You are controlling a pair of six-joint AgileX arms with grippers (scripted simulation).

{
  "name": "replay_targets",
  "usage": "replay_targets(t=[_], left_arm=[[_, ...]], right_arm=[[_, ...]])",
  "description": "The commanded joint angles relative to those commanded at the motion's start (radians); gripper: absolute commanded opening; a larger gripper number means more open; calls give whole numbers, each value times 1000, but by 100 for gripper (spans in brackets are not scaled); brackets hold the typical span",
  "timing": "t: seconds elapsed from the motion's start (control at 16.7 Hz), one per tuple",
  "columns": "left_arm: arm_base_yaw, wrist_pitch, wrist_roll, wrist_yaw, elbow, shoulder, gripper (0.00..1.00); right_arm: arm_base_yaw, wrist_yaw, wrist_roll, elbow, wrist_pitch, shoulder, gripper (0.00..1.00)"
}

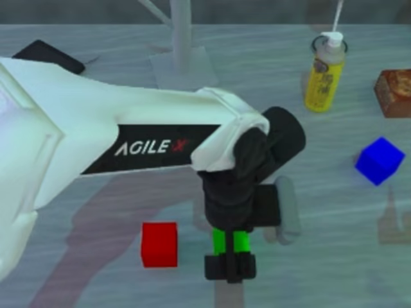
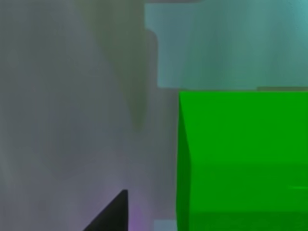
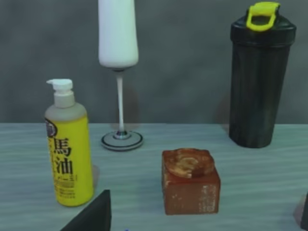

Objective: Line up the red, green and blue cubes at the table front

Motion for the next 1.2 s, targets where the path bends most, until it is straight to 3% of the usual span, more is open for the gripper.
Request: replay_targets(t=[0.42, 0.9, 1.2], left_arm=[[2, -4, 0, 0, 3, -2, 100], [19, -238, -2, 0, 160, -75, 100], [15, -248, -3, -1, 168, -77, 100]], right_arm=[[0, 0, 0, 0, 0, 0, 100], [0, 0, 0, 0, 0, 0, 100], [0, 0, 0, 0, 0, 0, 100]])
